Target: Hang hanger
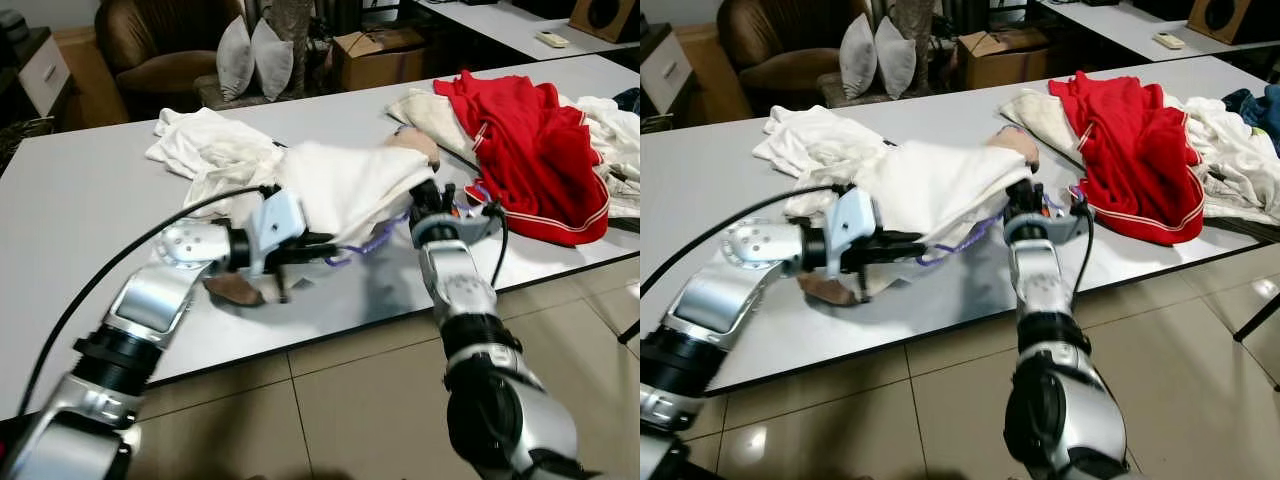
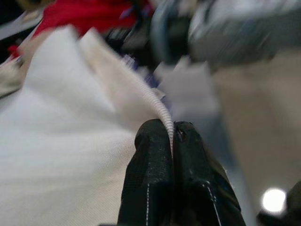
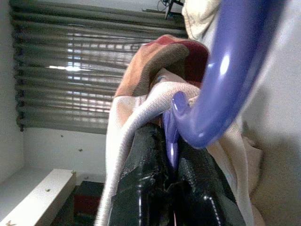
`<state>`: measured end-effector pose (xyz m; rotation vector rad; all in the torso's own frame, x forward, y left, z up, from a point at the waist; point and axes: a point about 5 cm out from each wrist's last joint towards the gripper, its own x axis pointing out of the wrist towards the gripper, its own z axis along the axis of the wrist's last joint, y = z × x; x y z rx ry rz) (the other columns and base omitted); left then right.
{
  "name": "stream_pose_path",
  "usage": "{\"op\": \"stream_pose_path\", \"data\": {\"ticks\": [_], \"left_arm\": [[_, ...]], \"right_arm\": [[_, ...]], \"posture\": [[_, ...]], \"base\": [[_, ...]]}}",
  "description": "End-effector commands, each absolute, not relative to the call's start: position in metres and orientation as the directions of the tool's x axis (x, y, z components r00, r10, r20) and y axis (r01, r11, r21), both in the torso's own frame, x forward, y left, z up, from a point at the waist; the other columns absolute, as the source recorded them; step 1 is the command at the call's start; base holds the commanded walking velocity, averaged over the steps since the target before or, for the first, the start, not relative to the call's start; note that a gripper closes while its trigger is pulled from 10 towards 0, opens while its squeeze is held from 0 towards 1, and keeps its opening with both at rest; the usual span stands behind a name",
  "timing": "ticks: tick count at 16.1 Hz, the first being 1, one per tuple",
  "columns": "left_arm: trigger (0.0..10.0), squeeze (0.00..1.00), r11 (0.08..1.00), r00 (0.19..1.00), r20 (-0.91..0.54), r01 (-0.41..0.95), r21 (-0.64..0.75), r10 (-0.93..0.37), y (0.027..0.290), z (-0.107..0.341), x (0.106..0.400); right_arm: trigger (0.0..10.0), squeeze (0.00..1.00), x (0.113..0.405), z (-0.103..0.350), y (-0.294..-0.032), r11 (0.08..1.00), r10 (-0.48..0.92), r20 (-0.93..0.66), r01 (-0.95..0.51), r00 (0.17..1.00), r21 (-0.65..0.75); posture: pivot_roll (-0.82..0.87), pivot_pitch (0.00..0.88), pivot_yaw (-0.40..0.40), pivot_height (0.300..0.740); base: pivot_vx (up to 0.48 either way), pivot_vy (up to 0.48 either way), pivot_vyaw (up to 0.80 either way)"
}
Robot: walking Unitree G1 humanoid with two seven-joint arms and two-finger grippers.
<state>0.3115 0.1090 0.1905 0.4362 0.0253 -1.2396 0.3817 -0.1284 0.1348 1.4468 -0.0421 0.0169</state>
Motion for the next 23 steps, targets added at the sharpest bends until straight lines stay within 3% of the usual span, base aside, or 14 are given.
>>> {"op": "stream_pose_path", "data": {"ticks": [1, 2, 3, 6, 8, 11, 12, 14, 15, 16, 17, 18, 20, 23], "left_arm": [[0.0, 0.0, 0.243, 0.296, -0.208, 0.938, 0.245, -0.932, 0.108, 0.199, 0.308], [0.0, 0.0, 0.212, 0.237, -0.164, 0.964, 0.16, -0.957, 0.101, 0.199, 0.303], [0.0, 0.0, 0.219, 0.228, -0.11, 0.972, 0.088, -0.967, 0.095, 0.2, 0.303], [0.0, 0.0, 0.28, 0.281, 0.01, 0.959, -0.043, -0.96, 0.077, 0.204, 0.312], [0.2, 0.0, 0.324, 0.329, 0.092, 0.944, -0.061, -0.94, 0.057, 0.221, 0.32], [0.0, 0.0, 0.35, 0.374, 0.215, 0.926, -0.14, -0.902, 0.042, 0.242, 0.324], [0.0, 0.0, 0.342, 0.368, 0.212, 0.928, -0.149, -0.905, 0.041, 0.242, 0.323], [0.0, 0.0, 0.325, 0.348, 0.148, 0.932, -0.16, -0.926, 0.036, 0.233, 0.318], [3.1, 0.0, 0.452, 0.45, -0.057, 0.891, -0.04, -0.891, 0.035, 0.205, 0.325], [10.0, 0.0, 0.491, 0.487, -0.087, 0.871, -0.026, -0.869, 0.035, 0.201, 0.328], [10.0, 0.0, 0.492, 0.488, -0.062, 0.867, -0.083, -0.871, 0.034, 0.204, 0.329], [10.0, 1.0, 0.44, 0.44, -0.03, 0.89, -0.119, -0.898, 0.034, 0.211, 0.325], [10.0, 1.0, 0.377, 0.381, 0.0, 0.915, -0.144, -0.925, 0.035, 0.219, 0.318], [10.0, 1.0, 0.389, 0.397, 0.023, 0.908, -0.153, -0.918, 0.042, 0.222, 0.32]], "right_arm": [[10.0, 0.0, 0.386, 0.142, -0.131, 0.127, -0.045, 0.057, -0.051, 0.997, 0.991], [10.0, 0.0, 0.389, 0.146, -0.129, 0.108, -0.052, 0.063, -0.057, 0.997, 0.993], [10.0, 0.0, 0.39, 0.15, -0.125, 0.107, -0.048, 0.073, -0.068, 0.996, 0.992], [10.0, 0.0, 0.392, 0.154, -0.111, 0.13, -0.009, 0.08, -0.078, 0.997, 0.988], [10.0, 0.0, 0.388, 0.147, -0.097, 0.303, 0.081, 0.046, -0.068, 0.996, 0.951], [10.0, 0.0, 0.381, 0.137, -0.097, 0.407, 0.135, 0.003, -0.059, 0.991, 0.912], [10.0, 0.0, 0.38, 0.136, -0.099, 0.391, 0.124, 0.0, -0.049, 0.992, 0.919], [10.0, 0.0, 0.379, 0.139, -0.109, 0.263, 0.066, -0.003, -0.014, 0.998, 0.965], [10.0, 0.0, 0.378, 0.146, -0.113, 0.14, 0.082, 0.022, -0.033, 0.996, 0.99], [10.0, 0.0, 0.376, 0.148, -0.112, 0.132, 0.111, 0.033, -0.048, 0.993, 0.99], [10.0, 0.0, 0.374, 0.148, -0.112, 0.128, 0.129, 0.037, -0.054, 0.991, 0.99], [10.0, 0.0, 0.371, 0.146, -0.114, 0.123, 0.139, 0.033, -0.051, 0.99, 0.991], [10.0, 0.0, 0.368, 0.142, -0.12, 0.109, 0.14, 0.016, -0.032, 0.99, 0.994], [10.0, 0.0, 0.365, 0.138, -0.131, 0.08, 0.126, -0.005, -0.006, 0.992, 0.997]], "posture": [[-0.17, 0.0, 0.039, 0.74], [-0.17, 0.0, 0.039, 0.74], [-0.17, 0.0, 0.039, 0.74], [-0.17, 0.0, 0.037, 0.74], [-0.18, 0.0, 0.037, 0.74], [-0.19, 0.0, 0.056, 0.74], [-0.19, 0.0, 0.061, 0.74], [-0.2, 0.0, 0.068, 0.74], [-0.2, 0.0, 0.066, 0.74], [-0.2, 0.0, 0.063, 0.74], [-0.2, 0.0, 0.061, 0.74], [-0.19, 0.0, 0.056, 0.74], [-0.19, 0.0, 0.051, 0.74], [-0.18, 0.0, 0.053, 0.74]], "base": [[0.0, 0.0, 0.0], [0.0, 0.0, 0.0], [0.0, 0.0, 0.0], [0.0, 0.0, 0.0], [0.0, 0.0, 0.0], [0.0, 0.0, 0.0], [0.0, 0.0, 0.0], [0.0, 0.0, 0.0], [0.0, 0.0, 0.0], [0.0, 0.0, 0.0], [0.0, 0.0, 0.0], [0.0, 0.0, 0.0], [0.0, 0.0, 0.0], [0.0, 0.0, 0.0]]}}
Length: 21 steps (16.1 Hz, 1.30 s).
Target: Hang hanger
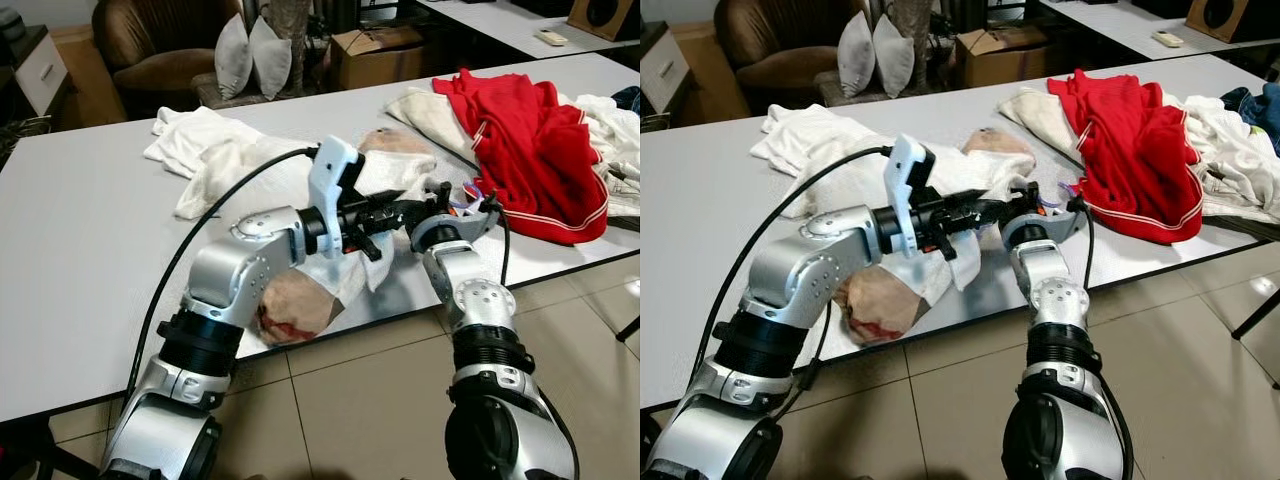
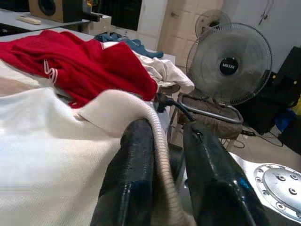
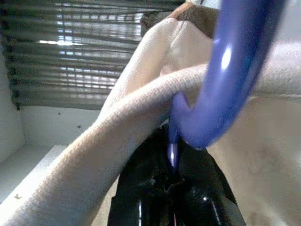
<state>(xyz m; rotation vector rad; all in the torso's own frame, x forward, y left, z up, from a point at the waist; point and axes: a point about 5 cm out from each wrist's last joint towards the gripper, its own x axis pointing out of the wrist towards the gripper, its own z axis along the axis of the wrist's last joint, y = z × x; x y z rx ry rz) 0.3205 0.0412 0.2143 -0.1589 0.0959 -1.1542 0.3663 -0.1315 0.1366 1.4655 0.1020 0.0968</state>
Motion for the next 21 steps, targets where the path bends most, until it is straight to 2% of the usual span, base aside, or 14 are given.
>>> {"op": "stream_pose_path", "data": {"ticks": [1, 4, 6, 8, 9, 10, 11, 12, 13, 15, 17, 21], "left_arm": [[10.0, 1.0, 0.392, 0.401, 0.024, 0.906, -0.159, -0.916, 0.045, 0.223, 0.321], [10.0, 1.0, 0.371, 0.374, -0.01, 0.917, -0.148, -0.927, 0.05, 0.224, 0.319], [10.0, 1.0, 0.421, 0.416, -0.112, 0.907, -0.023, -0.902, 0.058, 0.216, 0.325], [10.0, 1.0, 0.43, 0.426, -0.081, 0.902, -0.038, -0.901, 0.064, 0.221, 0.326], [10.0, 1.0, 0.477, 0.477, -0.013, 0.878, -0.041, -0.879, 0.073, 0.23, 0.33], [10.0, 1.0, 0.602, 0.603, 0.083, 0.797, -0.043, -0.793, 0.094, 0.238, 0.341], [10.0, 0.98, 0.675, 0.676, 0.096, 0.736, -0.053, -0.73, 0.109, 0.238, 0.346], [10.0, 0.06, 0.721, 0.723, 0.107, 0.69, -0.062, -0.683, 0.121, 0.235, 0.348], [10.0, 0.0, 0.753, 0.755, 0.095, 0.655, -0.058, -0.649, 0.13, 0.229, 0.348], [10.0, 0.0, 0.837, 0.837, 0.0, 0.547, 0.033, -0.547, 0.16, 0.198, 0.34], [10.0, 0.0, 0.883, 0.884, -0.034, 0.467, 0.052, -0.466, 0.177, 0.177, 0.325], [10.0, 0.0, 0.903, 0.904, -0.038, 0.428, 0.042, -0.426, 0.18, 0.167, 0.313]], "right_arm": [[10.0, 0.0, 0.364, 0.137, -0.133, 0.084, 0.123, -0.008, -0.003, 0.992, 0.996], [10.0, 0.0, 0.364, 0.138, -0.138, 0.081, 0.108, -0.006, -0.003, 0.994, 0.997], [10.0, 0.0, 0.364, 0.14, -0.141, 0.145, 0.103, -0.005, -0.01, 0.995, 0.989], [10.0, 0.0, 0.363, 0.141, -0.143, 0.161, 0.104, 0.0, -0.017, 0.995, 0.987], [10.0, 0.0, 0.362, 0.142, -0.146, 0.176, 0.104, 0.004, -0.023, 0.995, 0.984], [10.0, 0.0, 0.359, 0.146, -0.15, 0.173, 0.113, 0.023, -0.042, 0.993, 0.984], [10.0, 0.0, 0.355, 0.15, -0.152, 0.195, 0.128, 0.038, -0.062, 0.991, 0.979], [10.0, 0.0, 0.352, 0.153, -0.155, 0.222, 0.136, 0.046, -0.076, 0.99, 0.972], [10.0, 0.0, 0.349, 0.155, -0.157, 0.233, 0.139, 0.052, -0.084, 0.989, 0.969], [10.0, 0.0, 0.335, 0.164, -0.166, 0.251, 0.138, 0.093, -0.126, 0.986, 0.96], [10.0, 0.0, 0.319, 0.172, -0.168, 0.228, 0.166, 0.131, -0.167, 0.977, 0.959], [10.0, 0.0, 0.307, 0.177, -0.167, 0.227, 0.189, 0.153, -0.195, 0.97, 0.954]], "posture": [[-0.18, 0.0, 0.055, 0.74], [-0.17, 0.0, 0.067, 0.74], [-0.18, 0.0, 0.074, 0.74], [-0.18, 0.0, 0.075, 0.74], [-0.18, 0.0, 0.073, 0.74], [-0.18, 0.0, 0.071, 0.74], [-0.17, 0.0, 0.07, 0.74], [-0.18, 0.0, 0.071, 0.74], [-0.18, 0.0, 0.071, 0.74], [-0.18, 0.0, 0.069, 0.74], [-0.18, 0.0, 0.056, 0.74], [-0.18, 0.0, 0.05, 0.74]], "base": [[0.0, 0.0, 0.0], [0.0, 0.0, 0.0], [0.0, 0.0, 0.0], [0.0, 0.0, 0.0], [0.0, 0.0, 0.0], [0.0, 0.0, 0.0], [0.0, 0.0, 0.0], [0.0, 0.0, 0.0], [0.0, 0.0, 0.0], [0.0, 0.0, 0.0], [0.0, 0.0, 0.0], [0.0, -0.127, 0.0]]}}
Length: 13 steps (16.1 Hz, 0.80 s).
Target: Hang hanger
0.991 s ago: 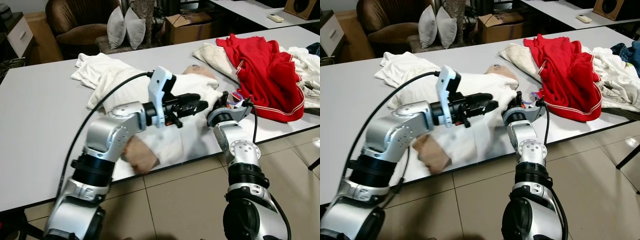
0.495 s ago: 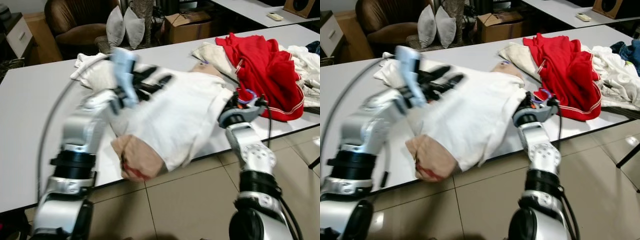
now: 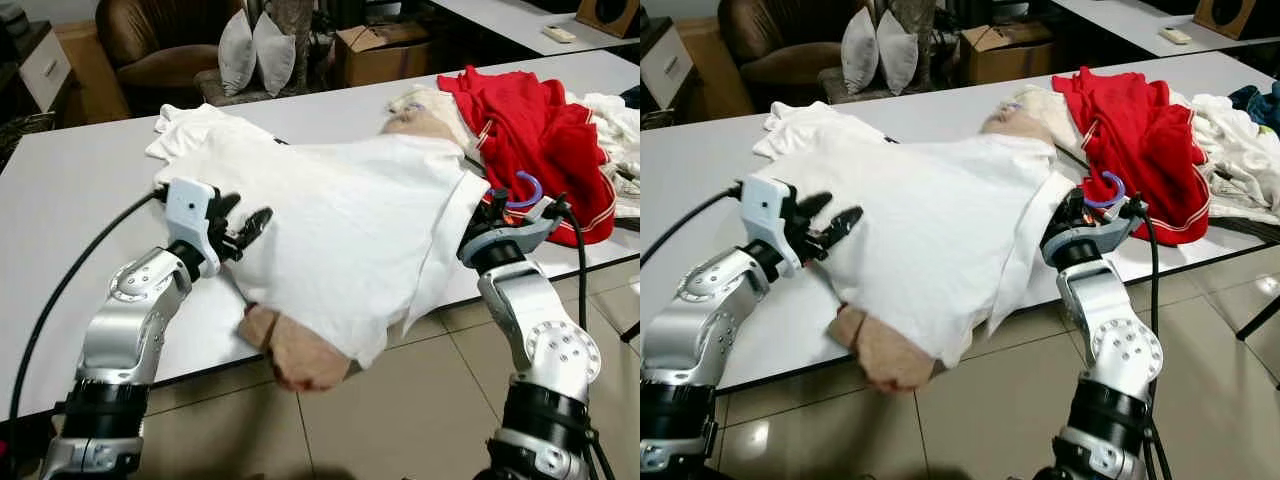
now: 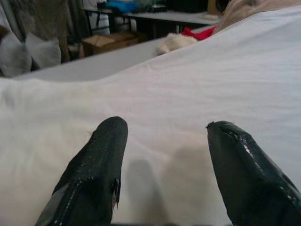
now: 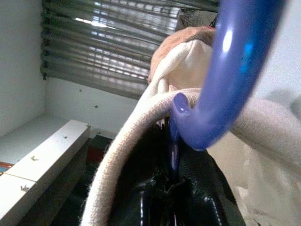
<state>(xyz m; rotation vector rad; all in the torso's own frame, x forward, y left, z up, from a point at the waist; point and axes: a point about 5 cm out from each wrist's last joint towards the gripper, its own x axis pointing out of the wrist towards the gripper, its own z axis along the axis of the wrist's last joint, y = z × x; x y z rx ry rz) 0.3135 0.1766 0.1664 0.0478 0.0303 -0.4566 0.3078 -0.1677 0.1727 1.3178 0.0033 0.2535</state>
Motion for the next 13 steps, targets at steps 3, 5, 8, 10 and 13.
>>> {"op": "stream_pose_path", "data": {"ticks": [3, 5, 8, 10, 13], "left_arm": [[10.0, 0.0, 0.905, 0.906, -0.053, 0.423, 0.051, -0.42, 0.173, 0.158, 0.307], [10.0, 0.0, 0.904, 0.904, -0.055, 0.426, 0.049, -0.423, 0.171, 0.156, 0.306], [10.0, 0.0, 0.901, 0.902, -0.056, 0.432, 0.046, -0.429, 0.168, 0.155, 0.305], [10.0, 0.0, 0.897, 0.898, -0.06, 0.44, 0.051, -0.437, 0.166, 0.153, 0.303], [10.0, 0.0, 0.893, 0.895, -0.071, 0.445, 0.064, -0.44, 0.166, 0.149, 0.298]], "right_arm": [[10.0, 0.0, 0.299, 0.174, -0.172, 0.22, 0.181, 0.136, -0.175, 0.974, 0.96], [10.0, 0.0, 0.296, 0.174, -0.176, 0.223, 0.172, 0.13, -0.167, 0.976, 0.96], [10.0, 0.0, 0.295, 0.175, -0.179, 0.229, 0.172, 0.128, -0.166, 0.977, 0.959], [10.0, 0.0, 0.293, 0.175, -0.181, 0.246, 0.194, 0.124, -0.17, 0.973, 0.954], [10.0, 0.0, 0.29, 0.171, -0.18, 0.283, 0.251, 0.1, -0.172, 0.963, 0.944]], "posture": [[-0.18, 0.0, 0.05, 0.74], [-0.19, 0.0, 0.057, 0.74], [-0.19, 0.0, 0.056, 0.74], [-0.19, 0.0, 0.054, 0.74], [-0.18, 0.0, 0.043, 0.74]], "base": [[0.0, -0.368, 0.47], [0.0, -0.371, 0.8], [0.0, -0.37, 0.8], [0.0, -0.373, 0.8], [0.0, -0.372, 0.8]]}}
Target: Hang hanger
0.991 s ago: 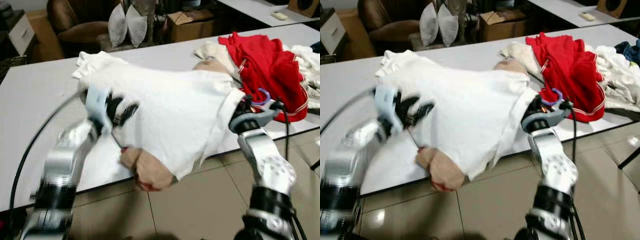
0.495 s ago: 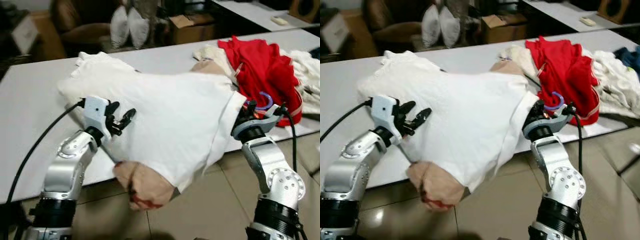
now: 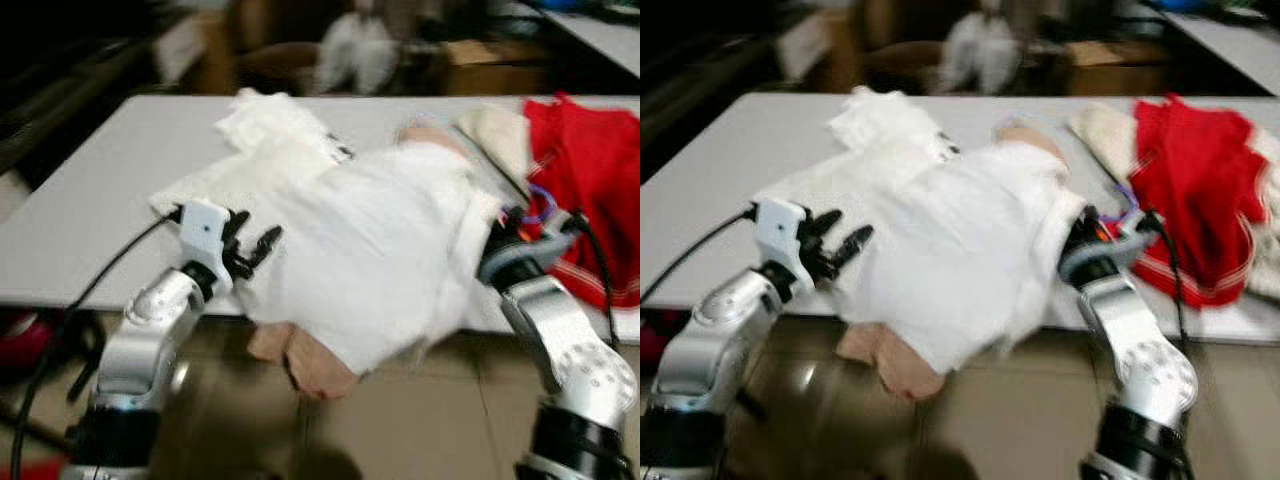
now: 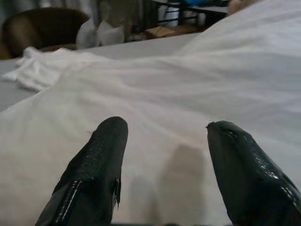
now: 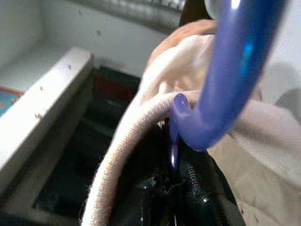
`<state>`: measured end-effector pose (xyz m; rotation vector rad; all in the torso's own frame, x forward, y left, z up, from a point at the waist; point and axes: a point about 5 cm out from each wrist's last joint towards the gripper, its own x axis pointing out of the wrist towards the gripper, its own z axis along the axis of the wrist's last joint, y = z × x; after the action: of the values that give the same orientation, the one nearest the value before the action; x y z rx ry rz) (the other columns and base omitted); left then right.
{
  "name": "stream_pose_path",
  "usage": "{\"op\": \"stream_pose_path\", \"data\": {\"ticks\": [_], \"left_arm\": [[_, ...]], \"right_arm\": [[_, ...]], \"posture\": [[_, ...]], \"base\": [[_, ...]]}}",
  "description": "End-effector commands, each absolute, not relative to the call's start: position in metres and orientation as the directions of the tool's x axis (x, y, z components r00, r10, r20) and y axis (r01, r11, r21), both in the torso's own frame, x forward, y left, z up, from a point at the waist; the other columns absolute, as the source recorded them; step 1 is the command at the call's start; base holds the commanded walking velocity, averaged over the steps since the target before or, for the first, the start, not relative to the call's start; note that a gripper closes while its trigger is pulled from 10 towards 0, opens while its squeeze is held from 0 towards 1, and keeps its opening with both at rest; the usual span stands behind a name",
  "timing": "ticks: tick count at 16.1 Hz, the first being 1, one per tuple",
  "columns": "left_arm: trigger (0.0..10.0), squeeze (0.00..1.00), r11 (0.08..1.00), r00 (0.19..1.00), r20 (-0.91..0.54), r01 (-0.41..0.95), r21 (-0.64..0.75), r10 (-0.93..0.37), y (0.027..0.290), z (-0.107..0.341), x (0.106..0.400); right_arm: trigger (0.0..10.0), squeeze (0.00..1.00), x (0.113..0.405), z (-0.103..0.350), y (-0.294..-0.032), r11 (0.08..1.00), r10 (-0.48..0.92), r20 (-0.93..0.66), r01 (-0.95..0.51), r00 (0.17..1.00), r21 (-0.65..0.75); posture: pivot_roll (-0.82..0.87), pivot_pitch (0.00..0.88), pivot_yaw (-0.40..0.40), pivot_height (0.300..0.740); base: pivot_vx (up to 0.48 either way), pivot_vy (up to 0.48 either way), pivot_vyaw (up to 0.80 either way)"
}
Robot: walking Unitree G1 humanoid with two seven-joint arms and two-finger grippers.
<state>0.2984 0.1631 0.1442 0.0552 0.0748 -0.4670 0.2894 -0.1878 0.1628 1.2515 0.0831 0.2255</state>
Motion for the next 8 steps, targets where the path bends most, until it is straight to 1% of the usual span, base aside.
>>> {"op": "stream_pose_path", "data": {"ticks": [1, 5, 7, 8], "left_arm": [[10.0, 0.0, 0.893, 0.895, -0.072, 0.445, 0.064, -0.44, 0.166, 0.149, 0.298], [10.0, 0.0, 0.891, 0.893, -0.081, 0.449, 0.069, -0.444, 0.166, 0.147, 0.295], [10.0, 0.0, 0.889, 0.891, -0.088, 0.452, 0.07, -0.446, 0.165, 0.145, 0.294], [10.0, 0.0, 0.889, 0.891, -0.089, 0.451, 0.072, -0.445, 0.166, 0.145, 0.292]], "right_arm": [[10.0, 0.0, 0.29, 0.171, -0.18, 0.284, 0.252, 0.1, -0.172, 0.962, 0.943], [10.0, 0.0, 0.283, 0.171, -0.183, 0.294, 0.298, 0.111, -0.202, 0.948, 0.934], [10.0, 0.0, 0.277, 0.171, -0.18, 0.314, 0.364, 0.114, -0.236, 0.925, 0.92], [10.0, 0.0, 0.274, 0.171, -0.178, 0.323, 0.401, 0.117, -0.26, 0.909, 0.91]], "posture": [[-0.18, 0.0, 0.043, 0.74], [-0.19, 0.0, 0.043, 0.74], [-0.18, 0.0, 0.038, 0.74], [-0.18, 0.0, 0.033, 0.74]], "base": [[0.0, -0.371, 0.8], [0.0, -0.37, 0.8], [0.0, -0.375, 0.8], [0.0, -0.244, 0.79]]}}
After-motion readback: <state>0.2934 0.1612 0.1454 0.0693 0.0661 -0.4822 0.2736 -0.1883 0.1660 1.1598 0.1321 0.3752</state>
